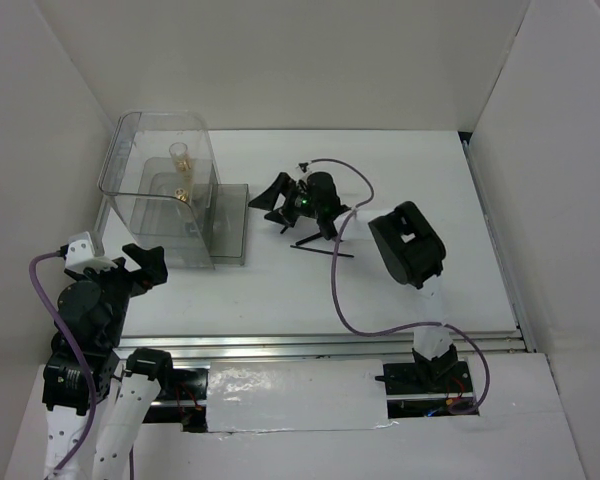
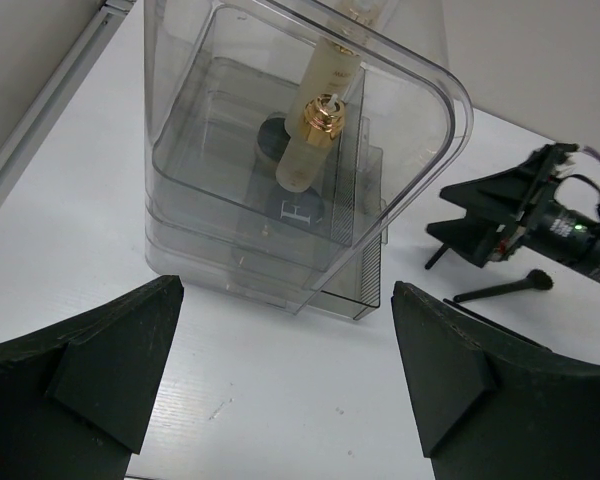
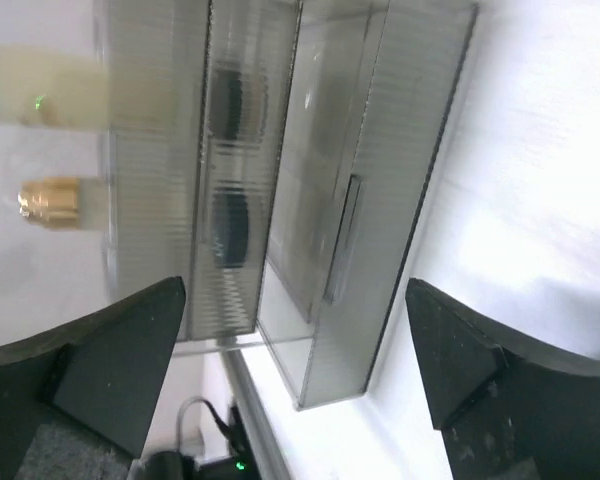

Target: Organize the makeup

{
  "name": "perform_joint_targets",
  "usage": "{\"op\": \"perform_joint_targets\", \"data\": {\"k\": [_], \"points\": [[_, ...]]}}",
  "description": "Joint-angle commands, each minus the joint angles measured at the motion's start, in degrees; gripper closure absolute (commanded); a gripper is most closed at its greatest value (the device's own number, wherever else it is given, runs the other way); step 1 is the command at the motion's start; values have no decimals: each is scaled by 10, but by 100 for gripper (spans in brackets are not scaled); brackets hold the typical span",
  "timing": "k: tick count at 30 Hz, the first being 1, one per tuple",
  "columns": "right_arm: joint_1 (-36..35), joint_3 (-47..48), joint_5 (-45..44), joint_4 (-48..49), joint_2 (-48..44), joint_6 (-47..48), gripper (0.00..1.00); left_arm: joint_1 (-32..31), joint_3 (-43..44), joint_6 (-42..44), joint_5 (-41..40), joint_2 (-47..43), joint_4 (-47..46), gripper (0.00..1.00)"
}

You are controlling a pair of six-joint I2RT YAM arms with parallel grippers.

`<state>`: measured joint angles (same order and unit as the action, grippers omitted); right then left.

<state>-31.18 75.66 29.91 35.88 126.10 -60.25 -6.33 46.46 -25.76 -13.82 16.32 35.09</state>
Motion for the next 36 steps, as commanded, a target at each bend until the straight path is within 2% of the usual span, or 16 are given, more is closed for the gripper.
{"op": "perform_joint_targets", "data": {"k": [1, 2, 4, 5, 7, 9, 10, 13, 14, 17, 19, 24, 29, 34, 35, 36], "points": [[10, -39, -107, -138, -126, 57, 0, -4, -3, 3, 2, 1, -26, 1], [6, -57, -228, -190, -179, 61, 0, -4, -4, 2, 1, 0, -27, 1], [-9, -72, -369, -326, -227, 59, 0, -4, -4, 2, 0, -3, -27, 1], [-20, -75, -484, -365, -258, 43, 0, -3, -5, 2, -1, -4, -26, 1], [-22, -61, -543, -492, -268, -6, 0, -4, -4, 2, 1, -3, -27, 1], [-21, -2, -605, -596, -244, -71, 0, -4, -5, 2, 2, -3, -27, 1], [-21, 26, -615, -683, -215, -74, 0, -4, -5, 2, 2, -3, -27, 1], [-22, 146, -638, -843, -146, -97, 0, -4, -5, 3, 4, -3, -27, 1], [-22, 171, -638, -858, -138, -101, 0, -4, -4, 2, 3, -3, -27, 0], [-21, 153, -622, -856, -127, -119, 1, -3, -5, 2, 2, -6, -27, 0], [-20, 126, -601, -826, -129, -126, 4, -4, -6, 2, 2, -8, -26, 1], [-20, 136, -572, -852, -84, -161, 12, -18, -4, 1, -1, -12, -24, 0], [-13, 147, -553, -860, -40, -174, 31, -33, -5, -2, -10, -22, -21, 1], [-11, 151, -545, -849, -41, -173, 43, -49, -4, -5, -21, -30, -18, 1], [-10, 151, -543, -847, -41, -172, 48, -49, -4, -6, -22, -30, -18, 1], [-11, 150, -543, -847, -41, -170, 59, -51, -4, -6, -22, -30, -17, 1]]}}
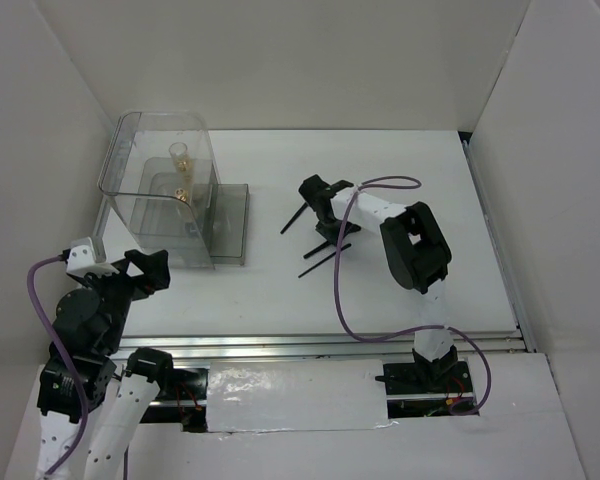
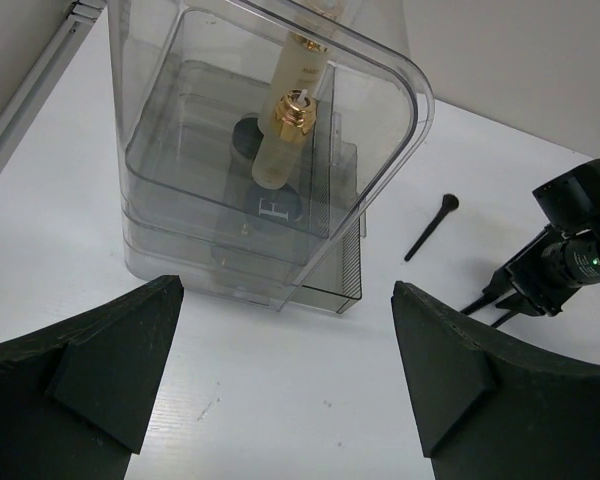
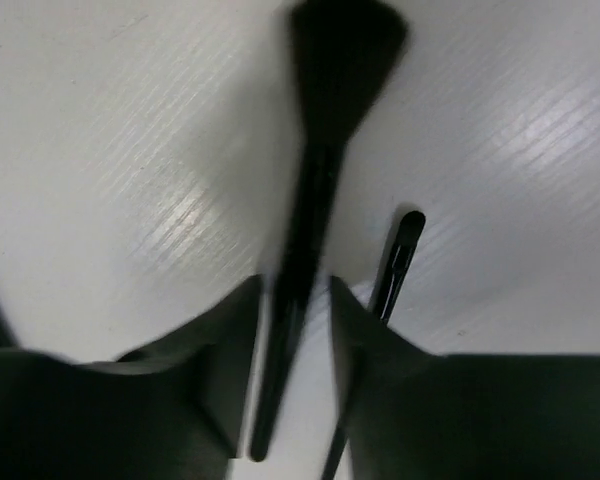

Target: Organize the makeup

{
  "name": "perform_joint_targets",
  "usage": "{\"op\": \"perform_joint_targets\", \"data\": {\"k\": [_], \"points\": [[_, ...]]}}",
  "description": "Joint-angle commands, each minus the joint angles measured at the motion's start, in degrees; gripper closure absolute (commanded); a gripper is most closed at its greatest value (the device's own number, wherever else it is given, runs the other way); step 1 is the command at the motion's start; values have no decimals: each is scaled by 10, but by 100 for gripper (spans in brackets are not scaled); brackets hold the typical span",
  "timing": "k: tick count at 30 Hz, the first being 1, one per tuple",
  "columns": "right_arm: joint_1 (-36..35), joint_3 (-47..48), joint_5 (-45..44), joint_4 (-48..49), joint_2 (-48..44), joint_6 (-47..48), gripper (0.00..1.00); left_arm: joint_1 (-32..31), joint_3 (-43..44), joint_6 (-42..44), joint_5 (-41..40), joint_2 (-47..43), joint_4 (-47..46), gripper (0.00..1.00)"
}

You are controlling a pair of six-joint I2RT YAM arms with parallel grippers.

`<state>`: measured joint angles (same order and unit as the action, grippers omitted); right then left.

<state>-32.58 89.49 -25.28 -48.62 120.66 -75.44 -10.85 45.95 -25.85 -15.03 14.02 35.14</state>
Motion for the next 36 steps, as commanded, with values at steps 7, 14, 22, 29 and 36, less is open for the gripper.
{"op": "perform_joint_targets", "data": {"k": [7, 14, 22, 29, 36], "points": [[5, -17, 17, 28, -3, -18, 83, -8, 2, -5, -10, -8, -17, 1], [-12, 25, 2, 24, -16, 4, 100, -15, 1, -6, -12, -8, -17, 1], [-100, 133, -39, 77, -44, 120, 100, -15, 1, -6, -13, -6, -16, 1], [-132, 232, 160, 235, 14, 272, 100, -17, -1, -2, -1, -9, -23, 1], [-133, 328, 213, 233, 85, 277, 89, -22, -2, -1, 0, -6, -24, 1]]}}
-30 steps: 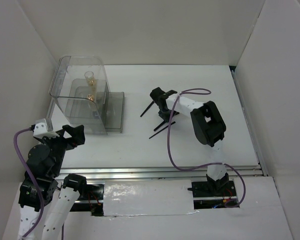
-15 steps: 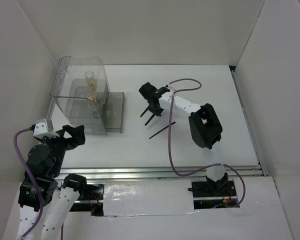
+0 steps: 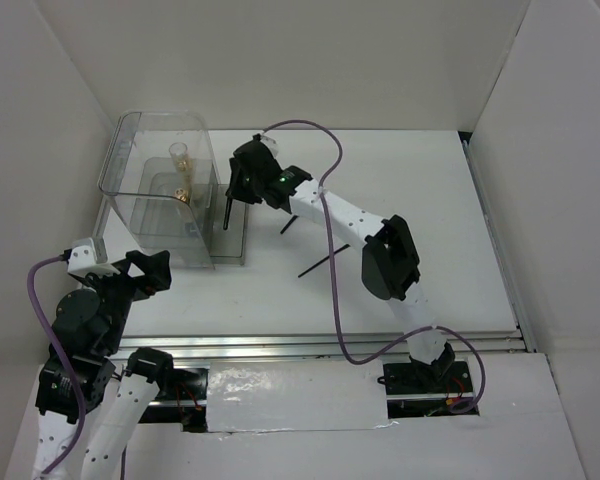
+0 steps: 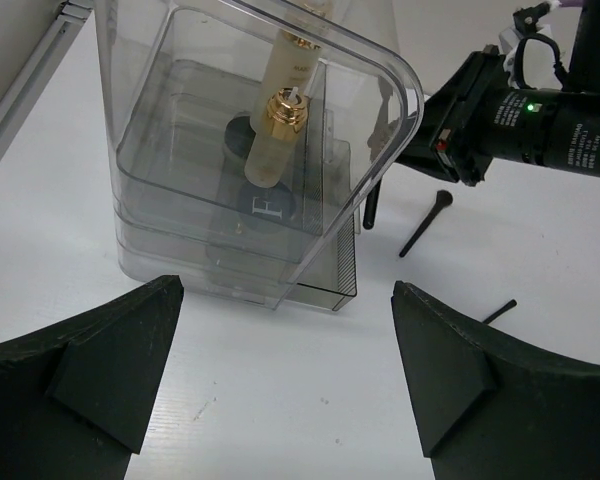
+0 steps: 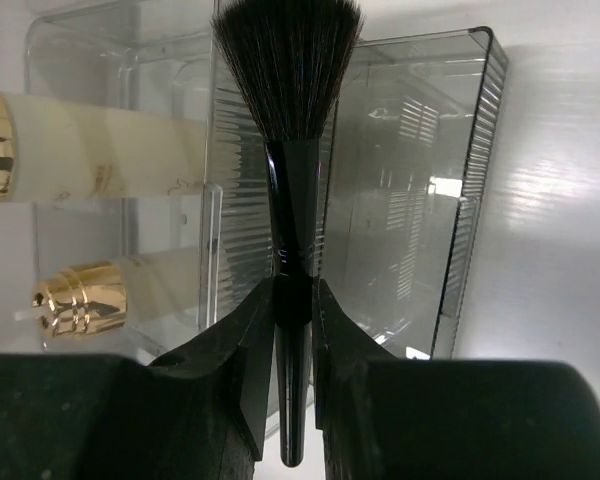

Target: Organize the makeup

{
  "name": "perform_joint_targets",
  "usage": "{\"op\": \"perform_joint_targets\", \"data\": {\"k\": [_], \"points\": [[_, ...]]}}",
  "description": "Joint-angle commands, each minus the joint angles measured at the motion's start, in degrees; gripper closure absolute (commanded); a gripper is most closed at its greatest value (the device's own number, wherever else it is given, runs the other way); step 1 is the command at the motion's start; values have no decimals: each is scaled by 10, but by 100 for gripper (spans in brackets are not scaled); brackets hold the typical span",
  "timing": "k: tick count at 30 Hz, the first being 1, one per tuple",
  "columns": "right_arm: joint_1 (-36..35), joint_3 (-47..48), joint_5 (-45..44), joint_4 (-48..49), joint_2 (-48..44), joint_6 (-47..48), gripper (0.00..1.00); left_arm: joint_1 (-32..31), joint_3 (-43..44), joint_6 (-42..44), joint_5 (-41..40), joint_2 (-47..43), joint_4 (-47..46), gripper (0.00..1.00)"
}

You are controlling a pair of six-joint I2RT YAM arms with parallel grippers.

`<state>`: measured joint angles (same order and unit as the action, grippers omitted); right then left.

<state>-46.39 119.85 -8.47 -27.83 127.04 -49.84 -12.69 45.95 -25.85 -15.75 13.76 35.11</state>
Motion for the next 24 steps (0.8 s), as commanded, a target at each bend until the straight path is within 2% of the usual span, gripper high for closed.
{"op": "perform_joint_targets", "data": {"k": [1, 5, 8, 9, 11, 15, 17, 18, 20, 24], "points": [[4, 26, 53, 36, 31, 22, 87, -4, -2, -2, 7, -2, -23, 1], [4, 60, 71, 33, 62, 25, 79, -4, -2, -1, 7, -1, -23, 1], [3, 64, 65, 33, 71, 16, 46, -5, -3, 0, 9, -2, -24, 0], [4, 59, 60, 40, 65, 12, 27, -5, -2, 1, 11, -2, -25, 1], [4, 42, 57, 48, 54, 11, 3, -6, -3, 2, 12, -2, -25, 0], [8, -9, 1, 27, -27, 1, 0, -8, -3, 3, 14, 0, -25, 1], [10, -97, -50, 26, -77, -22, 0, -8, -2, 1, 12, -1, -24, 1], [10, -166, -72, 19, -129, -30, 0, -8, -3, 1, 12, -2, -24, 0], [10, -225, -151, -5, -174, -72, 0, -8, -3, 1, 12, -5, -26, 1], [21, -340, -209, -99, -241, -152, 0, -8, -3, 2, 14, -1, -26, 1]]}}
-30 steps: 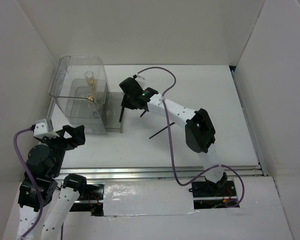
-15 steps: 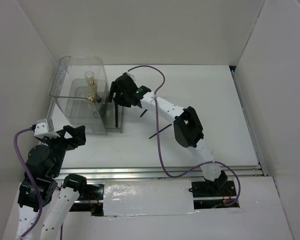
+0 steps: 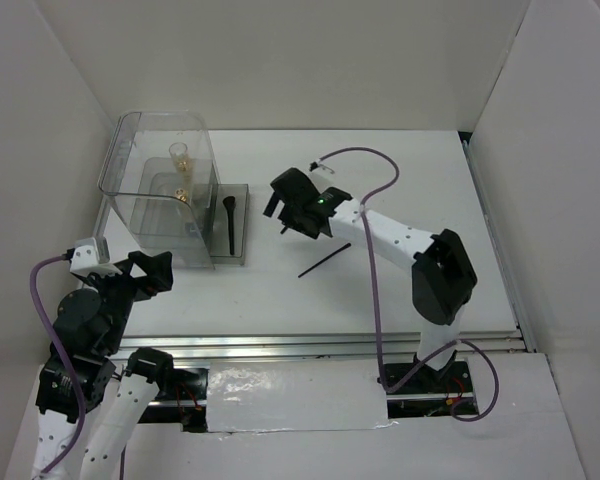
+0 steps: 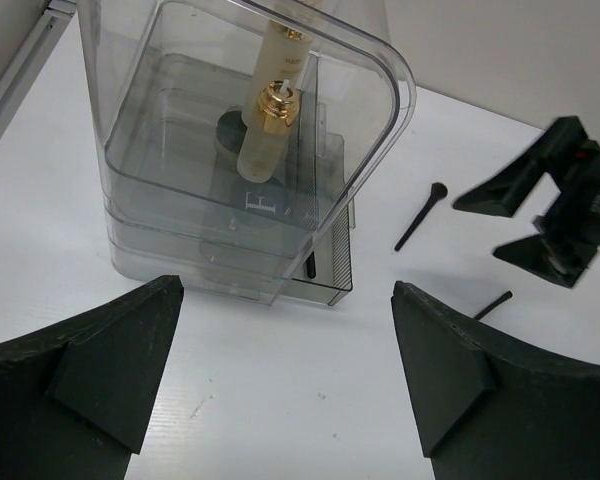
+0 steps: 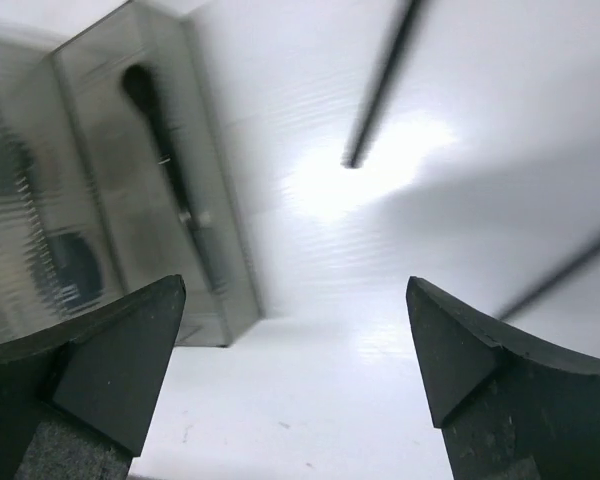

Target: Organize the makeup

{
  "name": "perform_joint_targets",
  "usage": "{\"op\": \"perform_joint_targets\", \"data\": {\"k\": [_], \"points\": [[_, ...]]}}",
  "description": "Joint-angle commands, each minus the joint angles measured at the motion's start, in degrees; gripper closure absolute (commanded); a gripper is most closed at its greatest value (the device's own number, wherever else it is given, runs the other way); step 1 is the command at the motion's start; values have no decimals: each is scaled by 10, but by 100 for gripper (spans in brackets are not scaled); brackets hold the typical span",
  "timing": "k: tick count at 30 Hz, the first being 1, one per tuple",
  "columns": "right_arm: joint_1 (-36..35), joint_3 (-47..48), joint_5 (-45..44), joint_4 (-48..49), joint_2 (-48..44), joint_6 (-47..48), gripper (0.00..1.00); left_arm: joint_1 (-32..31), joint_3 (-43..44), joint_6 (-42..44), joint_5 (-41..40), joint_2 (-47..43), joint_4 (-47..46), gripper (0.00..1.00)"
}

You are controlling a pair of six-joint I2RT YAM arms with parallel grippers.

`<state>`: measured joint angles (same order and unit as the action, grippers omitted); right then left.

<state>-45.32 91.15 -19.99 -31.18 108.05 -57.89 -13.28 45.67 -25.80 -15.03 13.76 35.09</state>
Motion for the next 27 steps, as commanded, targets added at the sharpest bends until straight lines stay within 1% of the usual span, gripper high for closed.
{"op": "perform_joint_targets", "data": {"k": [1, 3, 5, 6, 7, 8, 9, 10, 13, 17, 20, 23, 27], "points": [[9, -64, -105, -78, -54, -98, 1, -3, 0, 1, 5, 0, -25, 1], [8, -82, -114, -112, -53, -116, 5, -3, 2, 0, 3, 0, -24, 1], [8, -79, -123, -146, -44, -148, 8, -3, 2, -1, 0, -4, -23, 1], [8, -77, -132, -174, -35, -172, 11, -3, 2, -2, -4, -5, -22, 1], [8, -78, -137, -184, -30, -185, 13, -3, 2, -3, -5, -7, -21, 1], [9, -81, -138, -191, -23, -192, 18, -3, 2, -6, -8, -11, -20, 1], [10, -87, -139, -196, -21, -203, 19, -3, 2, -7, -11, -13, -19, 0], [9, -91, -138, -196, -18, -207, 24, -4, 2, -7, -13, -15, -19, 1], [10, -108, -136, -192, -13, -223, 26, -11, 3, -9, -19, -20, -17, 1], [21, -129, -110, -171, 10, -225, 32, -24, 4, -13, -27, -20, -13, 1], [28, -143, -99, -152, 22, -225, 39, -29, 4, -13, -30, -20, -13, 1], [39, -157, -88, -137, 34, -219, 42, -33, 4, -14, -33, -21, -12, 1], [56, -187, -63, -102, 34, -208, 55, -36, 5, -14, -34, -22, -11, 1]]}}
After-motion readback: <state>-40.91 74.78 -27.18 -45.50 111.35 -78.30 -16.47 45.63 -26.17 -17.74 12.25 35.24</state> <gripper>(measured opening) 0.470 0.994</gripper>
